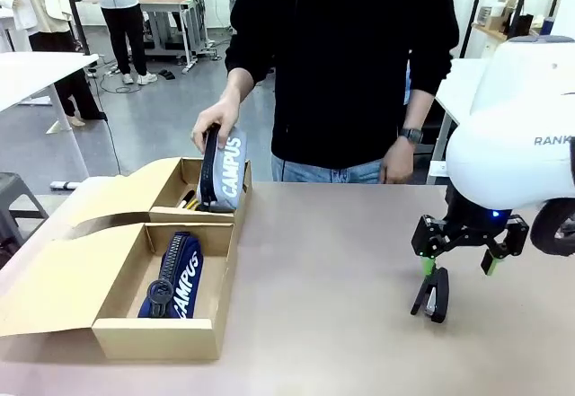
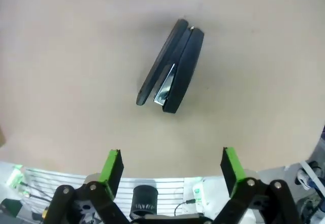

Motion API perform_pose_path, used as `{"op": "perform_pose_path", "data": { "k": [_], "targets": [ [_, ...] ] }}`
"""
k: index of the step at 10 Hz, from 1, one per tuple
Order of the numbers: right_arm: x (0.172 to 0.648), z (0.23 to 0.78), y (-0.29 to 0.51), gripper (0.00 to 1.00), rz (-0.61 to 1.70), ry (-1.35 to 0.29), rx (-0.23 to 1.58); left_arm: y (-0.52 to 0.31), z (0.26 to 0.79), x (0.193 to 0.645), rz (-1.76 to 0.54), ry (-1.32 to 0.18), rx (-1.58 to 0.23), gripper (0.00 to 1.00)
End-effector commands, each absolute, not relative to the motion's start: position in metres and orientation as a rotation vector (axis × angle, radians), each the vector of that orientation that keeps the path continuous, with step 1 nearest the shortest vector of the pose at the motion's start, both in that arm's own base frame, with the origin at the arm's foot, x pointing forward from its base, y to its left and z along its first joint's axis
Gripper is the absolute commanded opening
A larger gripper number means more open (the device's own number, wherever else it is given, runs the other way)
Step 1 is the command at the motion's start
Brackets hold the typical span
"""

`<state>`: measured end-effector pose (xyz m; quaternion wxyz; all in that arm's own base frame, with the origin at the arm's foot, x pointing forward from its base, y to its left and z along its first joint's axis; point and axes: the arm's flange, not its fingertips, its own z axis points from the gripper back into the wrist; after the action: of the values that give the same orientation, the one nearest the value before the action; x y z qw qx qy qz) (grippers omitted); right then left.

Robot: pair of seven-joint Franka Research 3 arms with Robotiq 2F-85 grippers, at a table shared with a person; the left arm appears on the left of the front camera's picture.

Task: Place items inside the box.
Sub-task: Pick up a Pencil pouch or Stapler and place it inside the Mailer Box closest to the robot.

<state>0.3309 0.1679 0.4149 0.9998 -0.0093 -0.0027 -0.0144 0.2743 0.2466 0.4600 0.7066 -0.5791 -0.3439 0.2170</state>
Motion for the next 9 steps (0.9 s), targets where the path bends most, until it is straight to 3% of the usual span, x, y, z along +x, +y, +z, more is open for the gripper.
{"op": "perform_pose_path", "data": {
  "k": [1,6,9],
  "targets": [
    [0.323,0.411,0.176,1.0,-0.007,0.021,-0.018,0.246,0.461,0.275,0.465,-0.798,-1.302,1.0],
    [0.323,0.412,0.177,1.0,0.008,0.017,-0.003,0.246,0.461,0.275,0.465,-0.798,-1.302,1.0],
    [0.328,0.398,0.181,1.0,-0.465,-0.122,0.071,0.246,0.461,0.275,0.465,-0.798,-1.302,1.0]
  ]
}}
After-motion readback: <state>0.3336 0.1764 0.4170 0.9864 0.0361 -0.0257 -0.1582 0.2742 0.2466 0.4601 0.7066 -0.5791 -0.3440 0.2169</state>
